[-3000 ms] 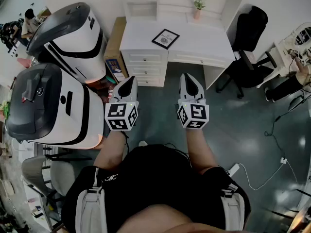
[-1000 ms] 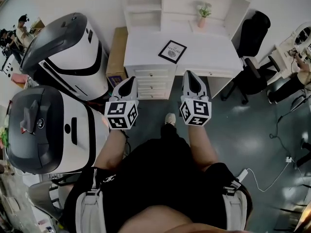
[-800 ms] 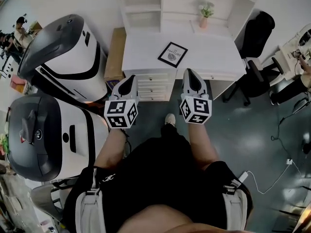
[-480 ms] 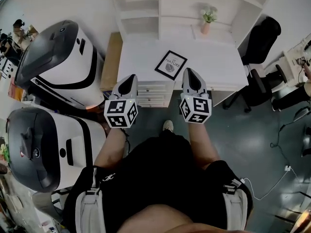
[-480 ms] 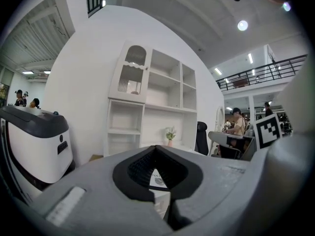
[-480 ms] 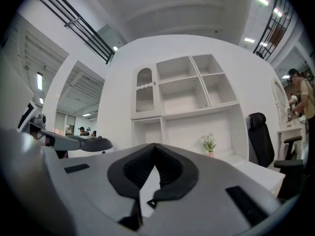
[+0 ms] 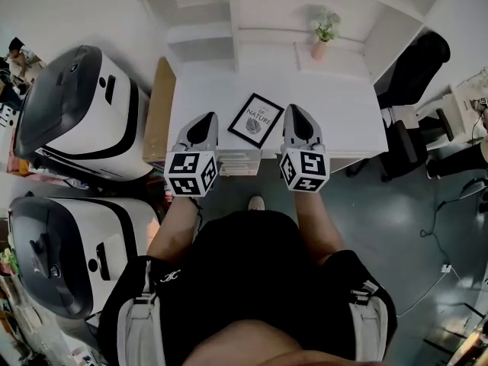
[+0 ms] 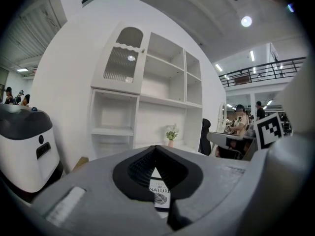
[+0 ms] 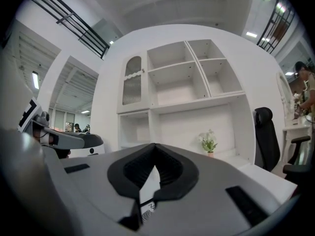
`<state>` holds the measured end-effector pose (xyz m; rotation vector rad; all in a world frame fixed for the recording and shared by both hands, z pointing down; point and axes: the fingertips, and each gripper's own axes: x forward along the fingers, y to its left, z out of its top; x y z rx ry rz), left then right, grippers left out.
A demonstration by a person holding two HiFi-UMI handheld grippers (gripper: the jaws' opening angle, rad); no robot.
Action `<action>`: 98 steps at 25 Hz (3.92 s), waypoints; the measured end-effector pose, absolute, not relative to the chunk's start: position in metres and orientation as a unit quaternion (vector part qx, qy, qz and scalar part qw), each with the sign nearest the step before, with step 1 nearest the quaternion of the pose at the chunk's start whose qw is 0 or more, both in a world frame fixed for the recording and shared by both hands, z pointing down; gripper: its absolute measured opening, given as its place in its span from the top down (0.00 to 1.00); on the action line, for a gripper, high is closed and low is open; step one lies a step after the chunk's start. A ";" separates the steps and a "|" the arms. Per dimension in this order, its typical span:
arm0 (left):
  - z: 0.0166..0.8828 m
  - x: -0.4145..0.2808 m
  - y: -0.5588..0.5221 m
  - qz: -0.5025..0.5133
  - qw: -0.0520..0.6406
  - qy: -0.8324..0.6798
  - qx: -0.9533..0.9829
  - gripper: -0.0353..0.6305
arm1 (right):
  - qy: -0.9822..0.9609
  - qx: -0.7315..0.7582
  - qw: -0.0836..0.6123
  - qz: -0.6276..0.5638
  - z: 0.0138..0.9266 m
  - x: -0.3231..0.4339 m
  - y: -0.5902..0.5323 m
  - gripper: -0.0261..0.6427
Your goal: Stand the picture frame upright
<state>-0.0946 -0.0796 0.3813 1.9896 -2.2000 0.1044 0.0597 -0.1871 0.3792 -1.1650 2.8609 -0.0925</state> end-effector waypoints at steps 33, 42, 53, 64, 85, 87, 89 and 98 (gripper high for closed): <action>0.403 -0.207 -0.242 0.077 0.095 -0.635 0.763 0.93 | 0.846 -0.528 -0.015 -0.068 0.421 0.009 -0.301 0.96; 0.437 -0.213 -0.264 0.110 0.147 -0.579 0.795 0.92 | 0.826 -0.552 -0.055 -0.099 0.450 0.001 -0.309 0.91; 0.521 -0.225 -0.271 0.181 0.238 -0.499 0.813 0.61 | 0.794 -0.559 -0.135 -0.197 0.533 0.003 -0.291 0.77; 0.584 -0.223 -0.266 0.206 0.308 -0.442 0.817 0.61 | 0.752 -0.560 -0.199 -0.286 0.614 0.017 -0.276 0.77; 0.655 -0.244 -0.253 0.155 0.456 -0.397 0.781 0.61 | 0.703 -0.519 -0.298 -0.385 0.708 0.010 -0.286 0.78; 0.655 -0.246 -0.255 0.151 0.460 -0.399 0.779 0.61 | 0.695 -0.515 -0.310 -0.395 0.716 0.010 -0.285 0.78; 0.658 -0.251 -0.257 0.151 0.460 -0.402 0.777 0.61 | 0.686 -0.511 -0.312 -0.413 0.722 0.008 -0.285 0.79; 0.664 -0.241 -0.255 0.142 0.476 -0.386 0.777 0.61 | 0.673 -0.485 -0.325 -0.454 0.727 0.005 -0.287 0.85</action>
